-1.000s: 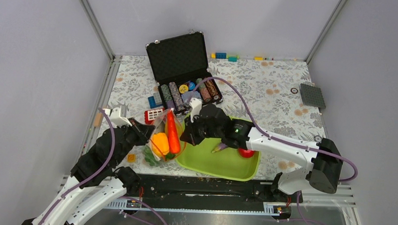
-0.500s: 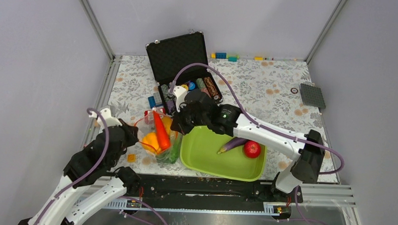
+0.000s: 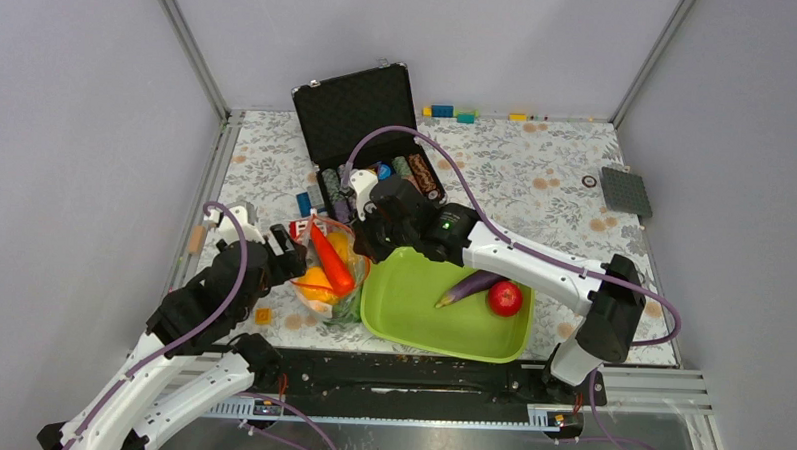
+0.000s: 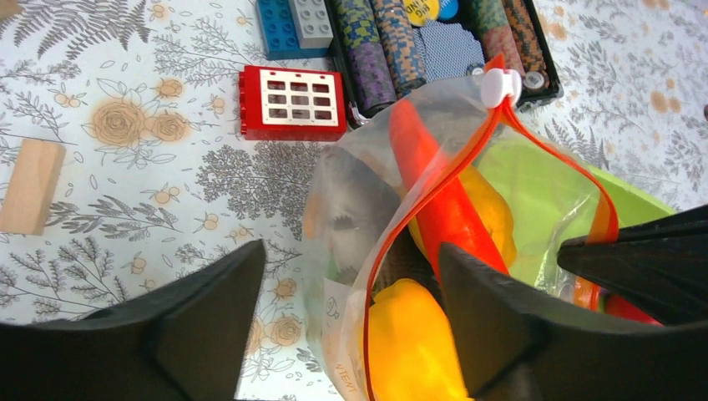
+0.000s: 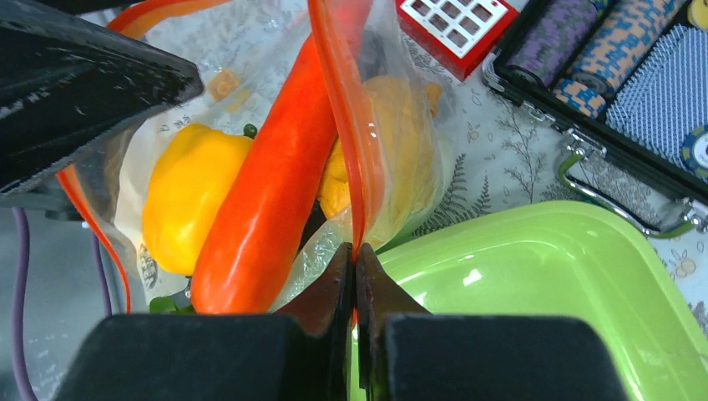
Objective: Place the food in the zip-top bag and seal the zipper
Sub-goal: Adjust the zipper food storage bag at the center of the board, then pick up the fake vegetable from the bin.
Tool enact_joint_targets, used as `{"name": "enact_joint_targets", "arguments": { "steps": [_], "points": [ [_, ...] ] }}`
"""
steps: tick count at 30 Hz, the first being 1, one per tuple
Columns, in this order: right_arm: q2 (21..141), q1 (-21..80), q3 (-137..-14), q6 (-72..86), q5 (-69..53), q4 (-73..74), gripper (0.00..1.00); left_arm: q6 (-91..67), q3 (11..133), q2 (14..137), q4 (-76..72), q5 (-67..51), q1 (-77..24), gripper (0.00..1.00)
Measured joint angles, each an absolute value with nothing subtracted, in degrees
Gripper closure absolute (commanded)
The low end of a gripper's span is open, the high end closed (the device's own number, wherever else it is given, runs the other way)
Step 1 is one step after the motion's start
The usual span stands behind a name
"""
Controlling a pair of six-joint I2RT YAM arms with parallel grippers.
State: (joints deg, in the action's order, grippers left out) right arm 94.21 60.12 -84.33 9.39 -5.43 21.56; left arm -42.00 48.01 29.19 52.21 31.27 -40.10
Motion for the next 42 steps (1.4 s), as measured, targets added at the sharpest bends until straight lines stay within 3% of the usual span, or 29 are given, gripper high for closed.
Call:
{"name": "enact_joint_targets", "arguments": {
  "steps": [2, 6, 14, 17, 21, 23, 25, 26, 27, 28, 30, 33, 35, 42],
  "points": [
    [94.0, 60.0, -84.3, 7.8, -6.7, 21.6, 1.0, -40.3, 48.4, 29.3, 51.9, 30.0, -40.1, 0.04],
    [93.6, 59.9, -84.6, 3.6, -10.5, 21.5, 1.0, -37.3, 50.4, 30.1, 51.3, 27.4, -40.1, 0.01],
    [93.6, 59.2, -86.3, -5.4, -18.2, 21.6, 1.0, -31.5, 51.8, 35.0, 50.8, 27.0, -40.1, 0.22],
    [93.7, 58.3, -86.4, -9.3, -22.2, 22.3, 1.0, -29.6, 51.8, 36.3, 50.4, 27.3, -40.1, 0.35],
    [93.9, 57.4, -87.2, -14.9, -26.7, 24.7, 1.0, -27.4, 52.6, 37.7, 49.7, 27.9, -40.1, 0.6],
    [94.1, 57.4, -87.6, -17.0, -28.0, 25.6, 1.0, -26.4, 53.2, 38.3, 49.5, 28.2, -40.1, 0.77],
    [94.6, 57.3, -88.1, -18.7, -29.1, 26.3, 1.0, -25.0, 53.9, 38.8, 49.3, 28.8, -40.1, 0.99],
    [94.8, 57.3, -88.2, -19.2, -29.6, 26.4, 1.0, -24.6, 54.2, 38.9, 49.2, 28.9, -40.1, 1.0],
    [94.9, 57.2, -88.2, -19.6, -29.7, 26.5, 0.95, -24.1, 54.5, 39.1, 49.2, 29.0, -40.1, 1.0],
    [95.0, 57.2, -88.2, -19.7, -29.6, 26.6, 0.84, -23.4, 54.8, 39.1, 49.2, 29.0, -40.1, 1.0],
    [95.0, 56.9, -88.2, -19.3, -29.0, 26.5, 0.48, -22.5, 55.2, 39.1, 49.2, 28.9, -40.1, 1.0],
    [94.7, 56.5, -88.1, -17.8, -26.9, 26.1, 0.26, -21.7, 55.2, 38.9, 49.1, 28.3, -40.1, 1.0],
    [93.3, 56.2, -86.5, -17.0, -26.1, 24.9, 0.02, -21.4, 55.2, 38.5, 48.9, 27.6, -40.1, 1.0],
    [76.1, 55.6, -68.8, -12.0, -15.0, 19.7, 0.0, -21.0, 55.2, 37.8, 48.3, 25.0, -40.1, 1.0]
  ]
}}
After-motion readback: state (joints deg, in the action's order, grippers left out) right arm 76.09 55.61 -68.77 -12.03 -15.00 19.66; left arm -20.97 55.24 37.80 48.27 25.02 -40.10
